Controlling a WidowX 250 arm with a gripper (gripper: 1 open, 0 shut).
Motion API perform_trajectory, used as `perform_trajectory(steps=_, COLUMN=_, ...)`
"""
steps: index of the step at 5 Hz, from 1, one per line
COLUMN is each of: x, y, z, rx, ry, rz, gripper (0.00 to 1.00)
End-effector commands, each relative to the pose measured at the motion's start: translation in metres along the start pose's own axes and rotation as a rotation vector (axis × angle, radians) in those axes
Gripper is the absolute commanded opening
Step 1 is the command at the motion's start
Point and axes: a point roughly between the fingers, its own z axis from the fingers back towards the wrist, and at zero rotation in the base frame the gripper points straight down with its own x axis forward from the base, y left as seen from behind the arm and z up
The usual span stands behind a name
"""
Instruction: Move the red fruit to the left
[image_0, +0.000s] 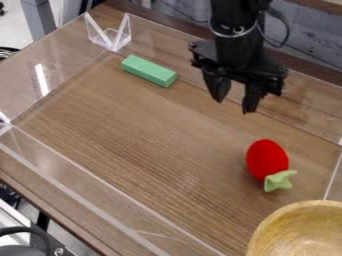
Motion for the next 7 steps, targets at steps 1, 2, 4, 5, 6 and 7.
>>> perform_trajectory(steps=1, x=0.002, y=-0.005, z=-0.001, rx=-0.018, ry=-0.003, rz=-0.048, gripper=1.00)
perform_trajectory(steps=2, x=-0.005, y=-0.014, z=-0.014, rx=-0.051, ry=0.026, rz=-0.132, gripper=1.00)
perform_trajectory(steps=4, x=-0.019, y=-0.034, z=-0.041, rx=-0.059, ry=0.068, rz=-0.194, gripper=1.00)
perform_trajectory(steps=5, x=-0.026, y=-0.035, z=-0.043, rx=-0.050, ry=0.072, rz=-0.162, gripper=0.00)
perform_trajectory(steps=6, x=-0.031, y=-0.035, z=-0.039, rx=-0.044, ry=0.070, rz=-0.133, gripper=0.00)
perform_trajectory(steps=7, x=-0.031, y=-0.041, z=-0.025, rx=-0.050, ry=0.040, rz=-0.106, gripper=0.00)
